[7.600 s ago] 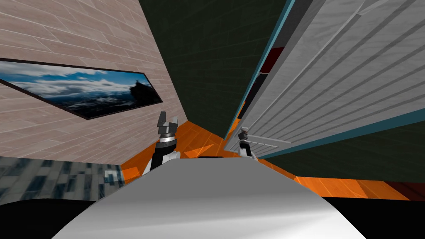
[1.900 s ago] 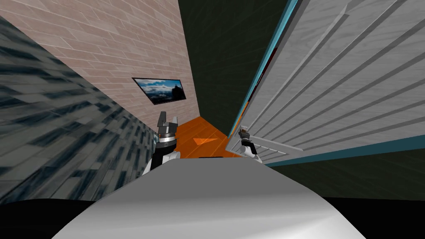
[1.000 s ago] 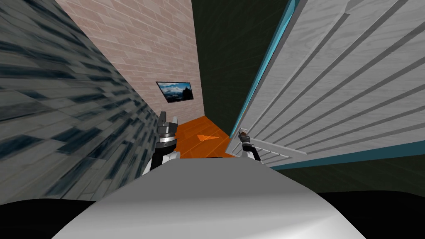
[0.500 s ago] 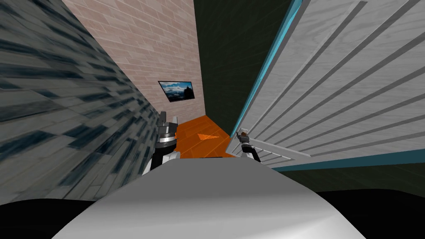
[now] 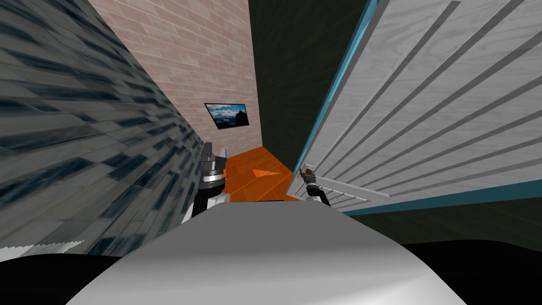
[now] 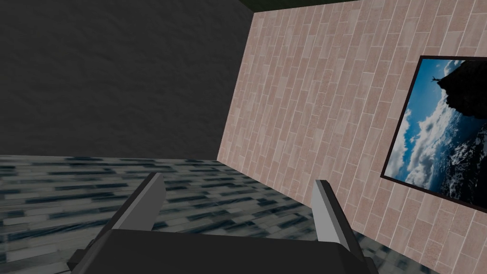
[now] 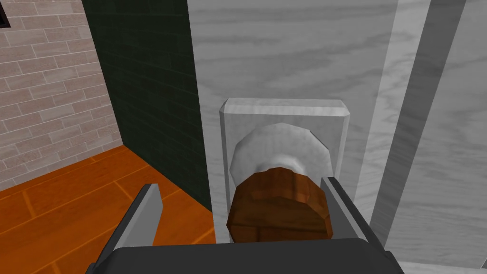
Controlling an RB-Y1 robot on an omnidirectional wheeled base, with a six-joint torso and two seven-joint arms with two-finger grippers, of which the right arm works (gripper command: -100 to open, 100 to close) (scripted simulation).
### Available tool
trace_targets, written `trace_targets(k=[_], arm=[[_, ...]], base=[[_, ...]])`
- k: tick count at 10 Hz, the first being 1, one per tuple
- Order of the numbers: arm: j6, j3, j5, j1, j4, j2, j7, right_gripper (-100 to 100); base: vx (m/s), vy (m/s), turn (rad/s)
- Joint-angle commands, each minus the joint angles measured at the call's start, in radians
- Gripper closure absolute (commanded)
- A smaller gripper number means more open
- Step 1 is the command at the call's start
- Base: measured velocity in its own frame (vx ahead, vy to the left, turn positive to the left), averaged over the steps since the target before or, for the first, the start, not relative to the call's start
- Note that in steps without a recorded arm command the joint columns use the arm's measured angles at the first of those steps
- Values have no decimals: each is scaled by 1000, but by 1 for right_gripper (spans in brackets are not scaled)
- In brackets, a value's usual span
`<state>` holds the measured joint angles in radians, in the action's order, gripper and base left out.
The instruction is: Pull the door open
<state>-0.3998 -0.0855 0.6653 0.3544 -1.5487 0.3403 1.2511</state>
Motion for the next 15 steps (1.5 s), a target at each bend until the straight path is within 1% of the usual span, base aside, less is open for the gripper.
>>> trace_targets(k=[1, 5, 6, 8, 11, 15], arm=[[6, -29, -8, 9, -24, -9, -2, 100], [2, -48, -16, 25, -46, -11, -4, 100], [3, -42, -15, 15, -35, -12, -5, 100], [6, -43, -17, 21, -35, -14, -9, 100], [4, -39, -20, 24, -36, -14, -13, 100], [-2, -32, -26, 30, -38, -15, -21, 100]], base=[[-164, -62, -49], [-223, -58, -76], [-109, -16, -12], [-165, -64, 175], [-200, -101, 241], [-208, -64, 229]])
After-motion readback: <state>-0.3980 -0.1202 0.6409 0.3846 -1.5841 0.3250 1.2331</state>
